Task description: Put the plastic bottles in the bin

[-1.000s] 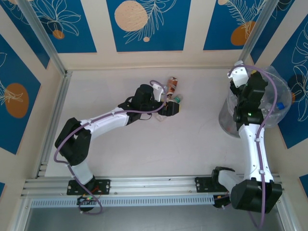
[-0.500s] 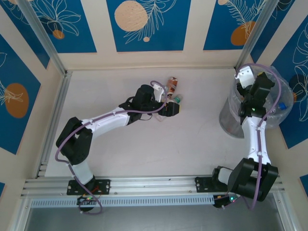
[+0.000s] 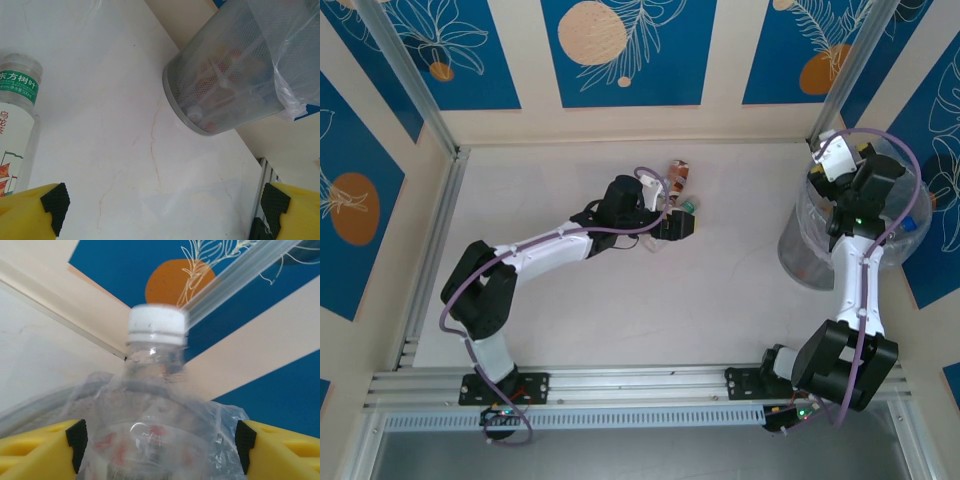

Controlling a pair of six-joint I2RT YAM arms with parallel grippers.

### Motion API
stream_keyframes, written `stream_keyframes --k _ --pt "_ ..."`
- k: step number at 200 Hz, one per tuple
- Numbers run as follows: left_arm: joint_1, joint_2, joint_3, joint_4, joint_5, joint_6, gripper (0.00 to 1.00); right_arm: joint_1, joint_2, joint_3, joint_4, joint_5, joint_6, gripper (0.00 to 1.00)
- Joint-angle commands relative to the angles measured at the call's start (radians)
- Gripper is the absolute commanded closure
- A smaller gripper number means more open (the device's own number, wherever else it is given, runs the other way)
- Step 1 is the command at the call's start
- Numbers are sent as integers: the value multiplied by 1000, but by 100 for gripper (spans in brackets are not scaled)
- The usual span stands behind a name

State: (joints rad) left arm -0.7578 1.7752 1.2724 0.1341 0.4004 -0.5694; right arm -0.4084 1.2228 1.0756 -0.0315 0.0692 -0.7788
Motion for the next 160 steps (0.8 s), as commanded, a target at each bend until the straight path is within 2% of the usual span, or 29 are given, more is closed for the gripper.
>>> stream_keyframes --k 1,21,42,81,160 --pt "-3 7 30 -4 18 -1 1 -4 -41 42 -60 -66 99 18" --pt "-4 3 33 -12 15 9 1 -4 -50 53 -100 -76 183 14" --pt "-3 0 30 -14 10 16 1 2 -48 67 -154 -92 275 0" --pt "-4 -7 17 -16 3 23 0 19 -48 63 -215 -154 402 1" --pt "-4 -32 -15 -24 -28 35 1 58 -31 73 -209 -265 459 0"
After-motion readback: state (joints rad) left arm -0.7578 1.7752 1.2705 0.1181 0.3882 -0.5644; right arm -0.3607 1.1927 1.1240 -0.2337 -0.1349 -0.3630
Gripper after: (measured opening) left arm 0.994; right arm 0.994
